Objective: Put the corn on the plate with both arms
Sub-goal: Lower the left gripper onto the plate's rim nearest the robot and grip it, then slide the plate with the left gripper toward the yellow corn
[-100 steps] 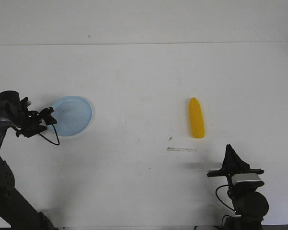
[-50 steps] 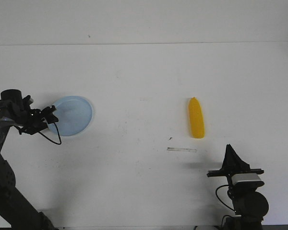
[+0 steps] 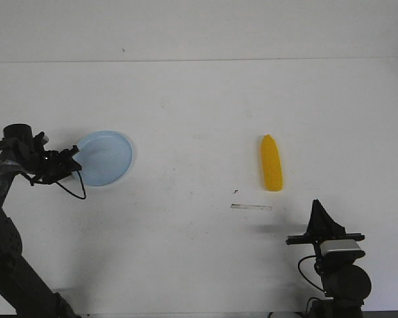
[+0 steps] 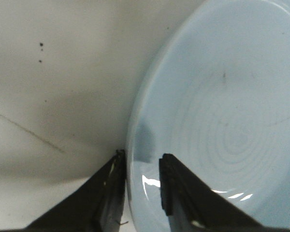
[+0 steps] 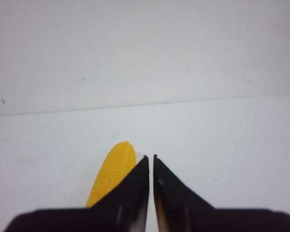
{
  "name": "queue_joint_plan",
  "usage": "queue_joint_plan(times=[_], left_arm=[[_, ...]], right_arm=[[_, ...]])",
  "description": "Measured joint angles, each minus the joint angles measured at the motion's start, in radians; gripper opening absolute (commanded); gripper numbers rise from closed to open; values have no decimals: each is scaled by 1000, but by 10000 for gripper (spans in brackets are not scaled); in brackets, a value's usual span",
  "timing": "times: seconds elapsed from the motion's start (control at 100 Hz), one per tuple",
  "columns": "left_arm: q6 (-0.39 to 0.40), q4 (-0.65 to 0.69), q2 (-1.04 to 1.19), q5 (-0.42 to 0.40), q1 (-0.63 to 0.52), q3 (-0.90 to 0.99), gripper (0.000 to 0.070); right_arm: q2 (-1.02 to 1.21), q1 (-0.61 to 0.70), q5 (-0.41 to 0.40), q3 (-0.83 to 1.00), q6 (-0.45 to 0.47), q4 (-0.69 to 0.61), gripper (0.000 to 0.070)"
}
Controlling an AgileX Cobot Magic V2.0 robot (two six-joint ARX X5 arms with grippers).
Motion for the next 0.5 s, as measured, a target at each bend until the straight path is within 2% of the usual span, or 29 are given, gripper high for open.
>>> queue_joint_plan(times=[0.06, 0.25, 0.5], left_arm=[[0, -1, 2, -1, 0, 0, 0], [-8, -2, 7, 9, -1, 0, 0], [-19, -6, 7, 98, -11, 0, 0]], right_arm=[[0, 0, 0, 0, 0, 0, 15], [0, 0, 0, 0, 0, 0, 15], [0, 0, 0, 0, 0, 0, 15]])
